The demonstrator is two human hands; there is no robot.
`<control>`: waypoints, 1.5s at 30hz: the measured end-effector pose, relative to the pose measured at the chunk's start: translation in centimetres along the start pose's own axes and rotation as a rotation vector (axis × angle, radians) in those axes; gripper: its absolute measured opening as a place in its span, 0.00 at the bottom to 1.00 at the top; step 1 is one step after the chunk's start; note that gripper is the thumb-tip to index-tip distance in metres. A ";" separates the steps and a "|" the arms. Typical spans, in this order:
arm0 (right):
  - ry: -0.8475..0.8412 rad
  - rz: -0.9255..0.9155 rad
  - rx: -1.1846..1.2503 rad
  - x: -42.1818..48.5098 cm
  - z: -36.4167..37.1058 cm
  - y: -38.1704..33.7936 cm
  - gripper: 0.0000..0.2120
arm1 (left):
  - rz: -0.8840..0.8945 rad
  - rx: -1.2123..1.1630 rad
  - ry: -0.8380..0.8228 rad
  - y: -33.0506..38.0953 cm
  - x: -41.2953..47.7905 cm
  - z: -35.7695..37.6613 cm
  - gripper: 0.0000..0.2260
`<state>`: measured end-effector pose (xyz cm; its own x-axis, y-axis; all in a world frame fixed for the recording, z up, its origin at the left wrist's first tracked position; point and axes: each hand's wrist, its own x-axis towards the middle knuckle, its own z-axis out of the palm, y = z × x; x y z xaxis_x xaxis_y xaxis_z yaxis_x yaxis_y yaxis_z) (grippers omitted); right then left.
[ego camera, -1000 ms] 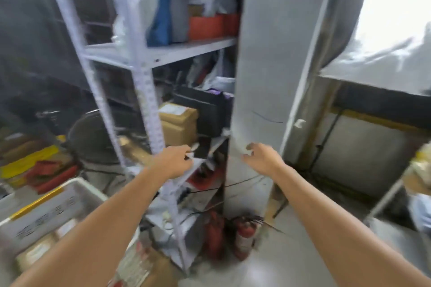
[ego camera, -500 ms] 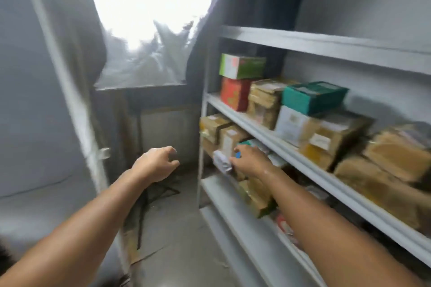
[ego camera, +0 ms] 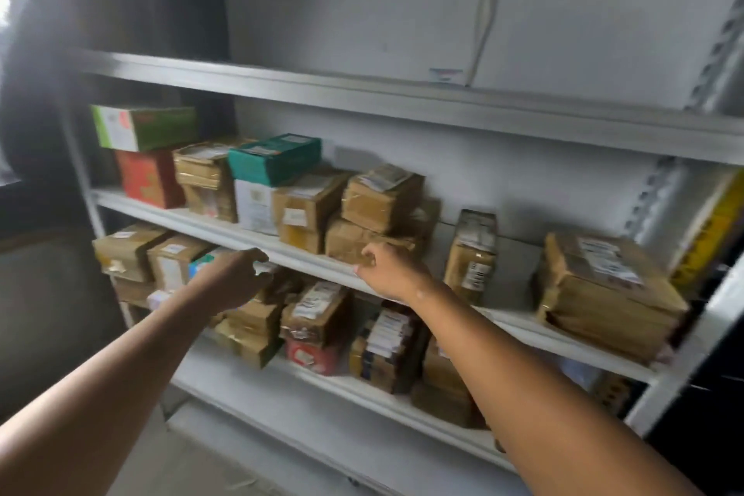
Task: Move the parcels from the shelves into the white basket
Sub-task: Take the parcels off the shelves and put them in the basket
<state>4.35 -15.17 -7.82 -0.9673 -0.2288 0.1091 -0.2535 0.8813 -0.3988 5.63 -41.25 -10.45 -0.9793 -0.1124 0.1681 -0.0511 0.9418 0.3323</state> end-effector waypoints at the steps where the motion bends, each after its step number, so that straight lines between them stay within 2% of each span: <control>1: 0.025 0.018 0.006 -0.9 -1.1 1.7 0.19 | 0.039 0.004 -0.030 2.1 -0.3 0.5 0.16; 10: 0.276 0.200 0.055 -4.3 -7.6 13.8 0.11 | 0.213 -0.112 -0.153 16.2 0.0 5.4 0.18; 13: 0.363 0.261 0.088 -3.1 -8.6 15.9 0.14 | 0.241 -0.244 -0.162 19.0 2.1 6.6 0.17; 16: 0.437 0.346 0.153 -1.4 -9.1 17.7 0.16 | 0.299 -0.482 -0.189 21.6 4.5 7.9 0.17; 20: 0.389 0.495 0.276 1.2 -8.7 19.3 0.22 | 0.310 -0.715 -0.359 25.1 7.2 9.5 0.21; 23: 0.367 0.562 0.503 2.9 -8.0 19.7 0.25 | 0.231 -0.891 -0.502 26.7 8.3 10.4 0.25; 27: 0.313 0.591 0.702 4.0 -6.7 19.8 0.15 | 0.141 -1.038 -0.692 27.7 9.3 11.8 0.17; 29: 0.307 0.592 0.788 4.2 -6.1 19.9 0.13 | 0.115 -1.081 -0.730 27.6 9.8 12.3 0.14; 35: 0.388 0.583 0.921 3.7 -5.3 19.8 0.08 | 0.120 -1.155 -0.745 27.0 10.0 12.5 0.16; 39: 0.436 0.559 0.973 2.2 -4.8 18.9 0.23 | 0.148 -1.201 -0.696 26.1 8.2 12.3 0.21; 45: 0.465 0.442 1.004 -2.4 -3.6 16.1 0.26 | 0.114 -1.307 -0.607 24.0 2.0 11.1 0.26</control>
<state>2.62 1.06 -11.27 -0.9297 0.3678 0.0205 0.0101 0.0810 -0.9967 0.24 -15.32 -12.40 -0.9133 0.4040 -0.0510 -0.0816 -0.0591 0.9949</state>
